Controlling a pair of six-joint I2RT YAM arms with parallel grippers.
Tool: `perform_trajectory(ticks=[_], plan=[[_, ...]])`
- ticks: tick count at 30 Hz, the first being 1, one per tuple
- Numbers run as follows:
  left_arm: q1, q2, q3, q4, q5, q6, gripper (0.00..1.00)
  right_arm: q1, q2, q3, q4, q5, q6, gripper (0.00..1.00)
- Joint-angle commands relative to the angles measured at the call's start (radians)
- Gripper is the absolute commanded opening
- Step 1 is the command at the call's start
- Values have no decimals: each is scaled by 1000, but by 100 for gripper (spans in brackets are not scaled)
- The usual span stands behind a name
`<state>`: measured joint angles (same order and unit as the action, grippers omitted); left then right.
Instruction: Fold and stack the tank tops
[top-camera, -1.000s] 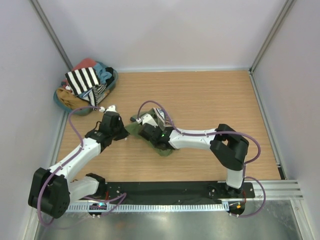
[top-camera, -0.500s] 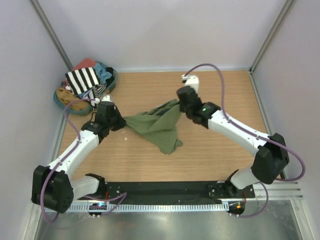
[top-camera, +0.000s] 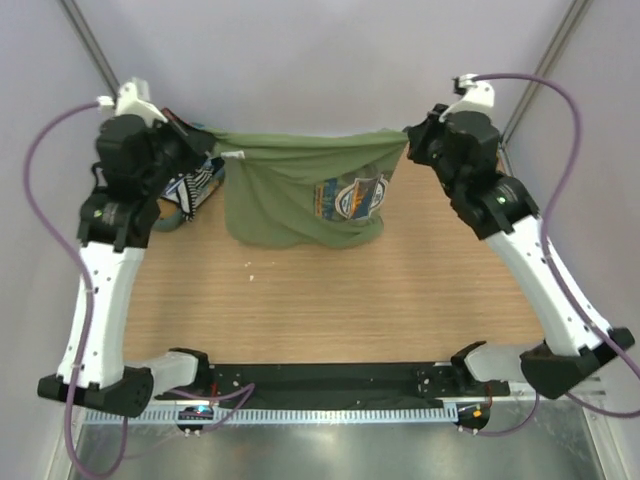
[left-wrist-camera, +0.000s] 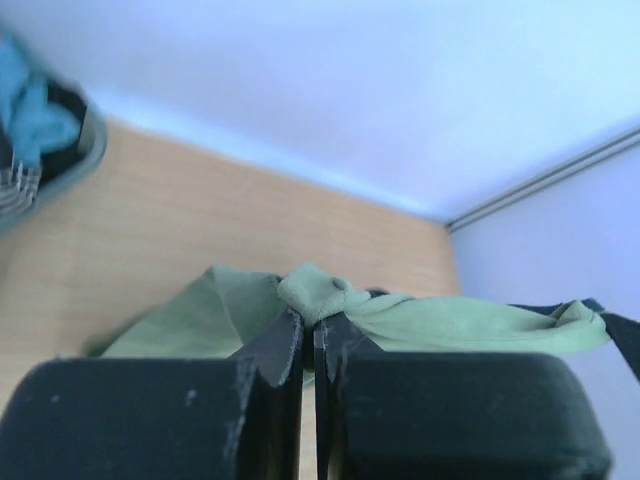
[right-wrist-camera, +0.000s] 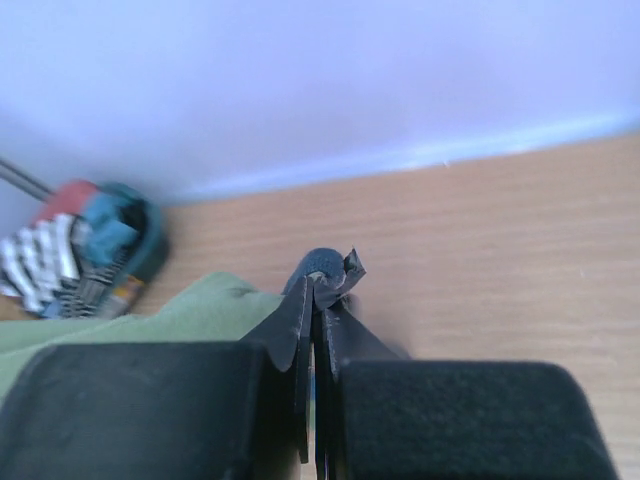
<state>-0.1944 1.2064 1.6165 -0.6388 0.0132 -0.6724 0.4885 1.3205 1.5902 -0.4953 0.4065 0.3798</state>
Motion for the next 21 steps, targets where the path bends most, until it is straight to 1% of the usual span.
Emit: perform_trajectory(ticks=[1, 2, 3, 6, 10, 11, 14, 16, 19, 21], plan=[[4, -27, 204, -153, 13, 65, 0, -2, -124, 117, 26, -67, -62, 1], [4, -37, 250, -174, 27, 74, 0, -4, -163, 122, 35, -84, -79, 1], [6, -74, 258, -177, 27, 76, 0, -4, -179, 129, 34, -93, -85, 1], [4, -129, 237, -170, 16, 74, 0, -2, -222, 142, 15, -133, -99, 1], [6, -189, 163, -141, -5, 65, 0, -4, -237, 122, 15, -178, -113, 1], [6, -189, 154, -137, -43, 59, 0, -1, -233, 107, 17, -176, -116, 1], [6, -171, 112, -121, -56, 56, 0, -4, -213, 79, 20, -166, -130, 1], [4, -151, 91, -96, -76, 47, 0, -2, -172, 70, 32, -152, -140, 1], [6, -79, 106, -73, -88, 43, 0, -4, -107, 68, 61, -112, -160, 1], [6, -9, 149, -78, -88, 40, 0, -4, -67, 97, 70, -89, -173, 1]])
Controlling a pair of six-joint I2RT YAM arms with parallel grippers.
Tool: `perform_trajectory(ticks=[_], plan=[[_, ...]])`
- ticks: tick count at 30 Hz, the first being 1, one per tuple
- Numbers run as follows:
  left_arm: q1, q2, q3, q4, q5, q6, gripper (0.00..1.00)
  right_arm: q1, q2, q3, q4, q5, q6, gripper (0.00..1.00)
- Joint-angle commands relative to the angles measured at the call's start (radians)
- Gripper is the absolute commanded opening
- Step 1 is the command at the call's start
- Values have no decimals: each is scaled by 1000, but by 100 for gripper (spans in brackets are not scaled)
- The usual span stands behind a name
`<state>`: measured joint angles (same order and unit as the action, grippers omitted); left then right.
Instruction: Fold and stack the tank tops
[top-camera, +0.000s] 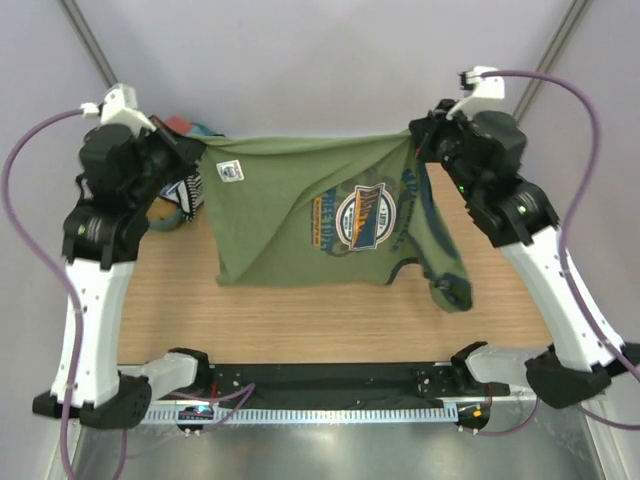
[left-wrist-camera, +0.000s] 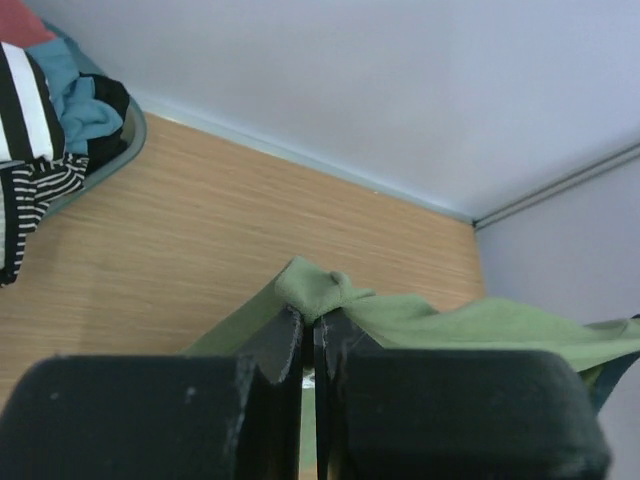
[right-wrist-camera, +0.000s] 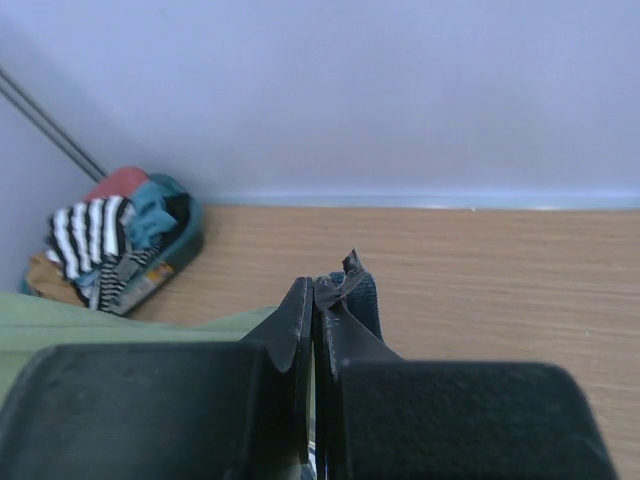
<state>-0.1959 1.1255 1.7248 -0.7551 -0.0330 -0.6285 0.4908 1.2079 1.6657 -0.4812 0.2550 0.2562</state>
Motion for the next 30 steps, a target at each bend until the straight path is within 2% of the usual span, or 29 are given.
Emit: perform_trajectory(ticks=[1, 7, 12, 23, 27, 30], plan=[[6, 95, 57, 39, -38, -5, 0, -8, 85, 38, 52, 61, -60, 1], [7, 169, 211, 8, -70, 12, 0, -12, 189, 244, -10, -9, -63, 1], [7, 126, 288, 6, -77, 69, 0, -14, 147, 322, -28, -109, -72, 1], [7, -275, 46, 95, -28, 81, 0, -12, -231, 115, -22, -388, -48, 1], [7, -322, 36, 96, 28, 30, 0, -14, -317, 114, -78, -422, -37, 1], [7, -300, 50, 94, 61, 6, 0, -12, -308, 161, -120, -401, -31, 1]])
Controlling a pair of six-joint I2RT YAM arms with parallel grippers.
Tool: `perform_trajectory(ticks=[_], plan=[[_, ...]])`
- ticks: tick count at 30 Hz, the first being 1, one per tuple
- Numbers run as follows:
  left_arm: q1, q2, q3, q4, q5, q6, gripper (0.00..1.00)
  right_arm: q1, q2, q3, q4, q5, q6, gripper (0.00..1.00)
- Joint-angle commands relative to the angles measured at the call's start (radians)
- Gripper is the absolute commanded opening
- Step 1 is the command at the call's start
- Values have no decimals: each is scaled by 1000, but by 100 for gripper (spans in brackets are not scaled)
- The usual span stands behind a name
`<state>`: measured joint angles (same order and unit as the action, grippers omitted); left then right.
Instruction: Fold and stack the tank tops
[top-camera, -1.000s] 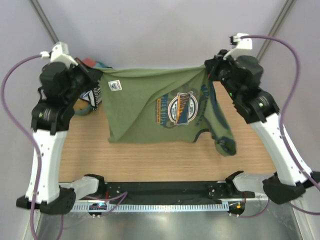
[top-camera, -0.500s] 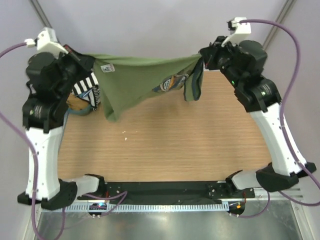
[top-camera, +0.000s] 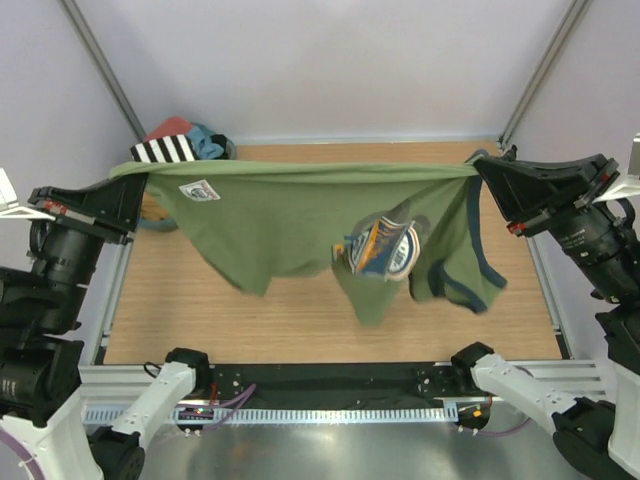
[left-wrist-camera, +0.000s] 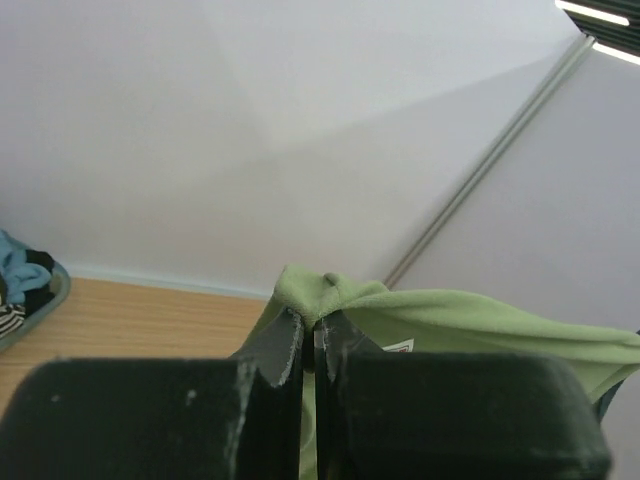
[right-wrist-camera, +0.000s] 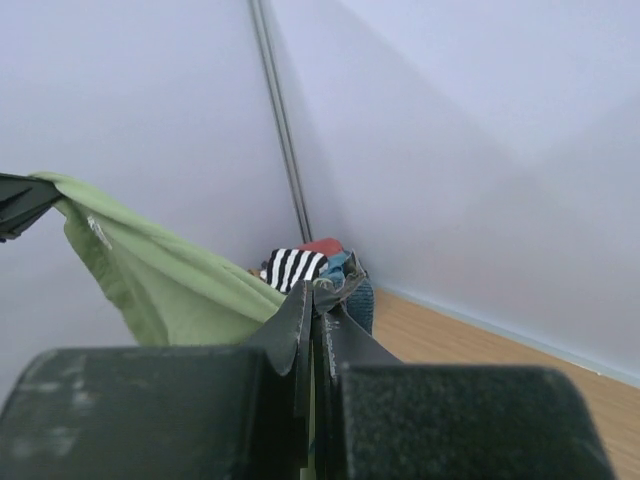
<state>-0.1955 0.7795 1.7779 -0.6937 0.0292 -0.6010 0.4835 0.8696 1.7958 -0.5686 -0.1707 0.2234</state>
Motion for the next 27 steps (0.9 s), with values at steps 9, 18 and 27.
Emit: perform_trajectory(ticks=[9, 18, 27], plan=[[7, 305, -104, 29, -77, -97, 0, -9, 448, 108, -151, 253, 2, 1], [7, 785, -371, 437, -279, -216, 0, -175, 912, 65, 177, 100, 99, 38], [59, 1059, -10, 226, -282, -195, 82, -200, 1059, 84, 96, 105, 113, 85]])
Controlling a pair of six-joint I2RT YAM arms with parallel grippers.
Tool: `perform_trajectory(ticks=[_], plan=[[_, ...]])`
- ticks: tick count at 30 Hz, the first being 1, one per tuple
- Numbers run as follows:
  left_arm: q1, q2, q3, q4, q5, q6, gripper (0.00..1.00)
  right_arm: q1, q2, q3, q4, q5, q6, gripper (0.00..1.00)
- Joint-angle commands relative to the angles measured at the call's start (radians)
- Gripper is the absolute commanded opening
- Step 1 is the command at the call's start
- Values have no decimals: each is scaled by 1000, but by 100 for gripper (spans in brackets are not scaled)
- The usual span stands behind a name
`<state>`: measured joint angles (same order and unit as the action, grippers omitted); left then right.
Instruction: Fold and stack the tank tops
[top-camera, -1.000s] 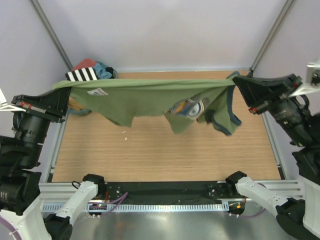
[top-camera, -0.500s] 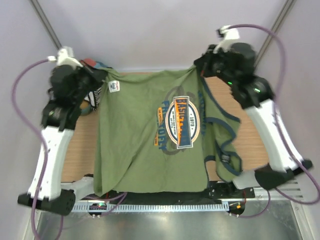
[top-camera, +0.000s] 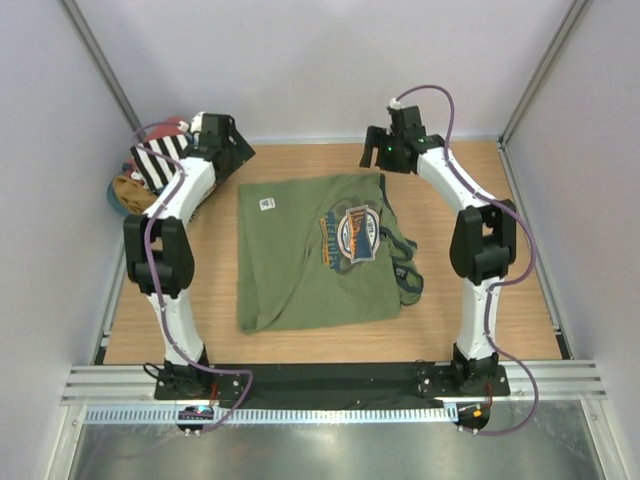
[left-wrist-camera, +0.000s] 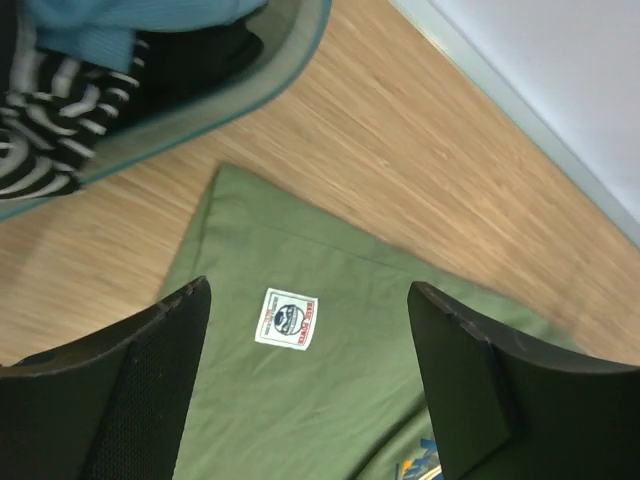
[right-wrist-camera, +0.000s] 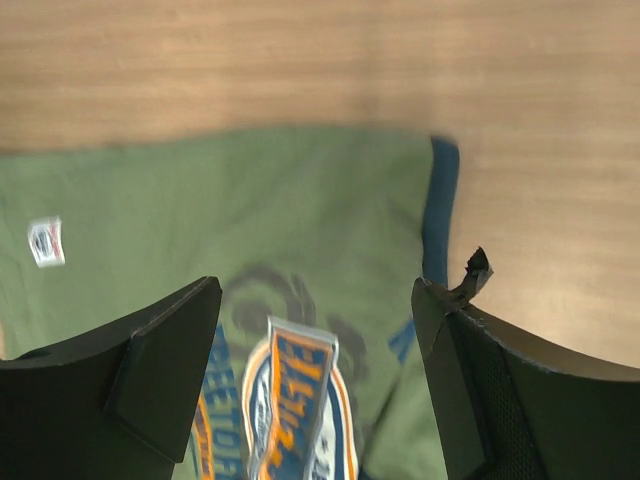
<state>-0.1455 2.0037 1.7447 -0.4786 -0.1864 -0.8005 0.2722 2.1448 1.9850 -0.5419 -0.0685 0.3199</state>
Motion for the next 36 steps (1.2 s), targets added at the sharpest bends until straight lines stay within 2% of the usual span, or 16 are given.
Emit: perform_trajectory(ticks=[1, 8, 9, 13, 18, 23, 27, 31, 33, 34, 36], plan=[[12, -187, -5, 18, -68, 9, 83, 10, -258, -217, 72, 27, 19, 85], [-9, -365, -307, 67, 93, 24, 80, 12, -619, -675, 77, 238, 123, 75], [-19, -390, -350, 81, 105, 24, 80, 10, -643, -754, 77, 255, 146, 76], [-57, -505, -569, 144, 154, 11, 80, 10, -698, -897, 59, 300, 223, 68], [-71, -597, -715, 163, 220, -12, 78, 12, -747, -1087, 143, 329, 292, 65], [-69, -651, -830, 189, 208, -19, 79, 9, -718, -1121, 206, 317, 329, 65], [-69, -634, -878, 205, 234, -19, 77, 10, -657, -1108, 227, 326, 334, 59], [-69, -629, -915, 239, 231, -2, 73, 7, -597, -1091, 237, 340, 332, 43], [-71, -623, -916, 239, 223, 7, 73, -1, -582, -1077, 230, 346, 329, 40], [-69, -620, -916, 239, 220, 12, 72, -7, -579, -1075, 230, 348, 329, 28], [-68, -611, -910, 236, 206, 27, 70, -27, -579, -1078, 232, 355, 329, 14]])
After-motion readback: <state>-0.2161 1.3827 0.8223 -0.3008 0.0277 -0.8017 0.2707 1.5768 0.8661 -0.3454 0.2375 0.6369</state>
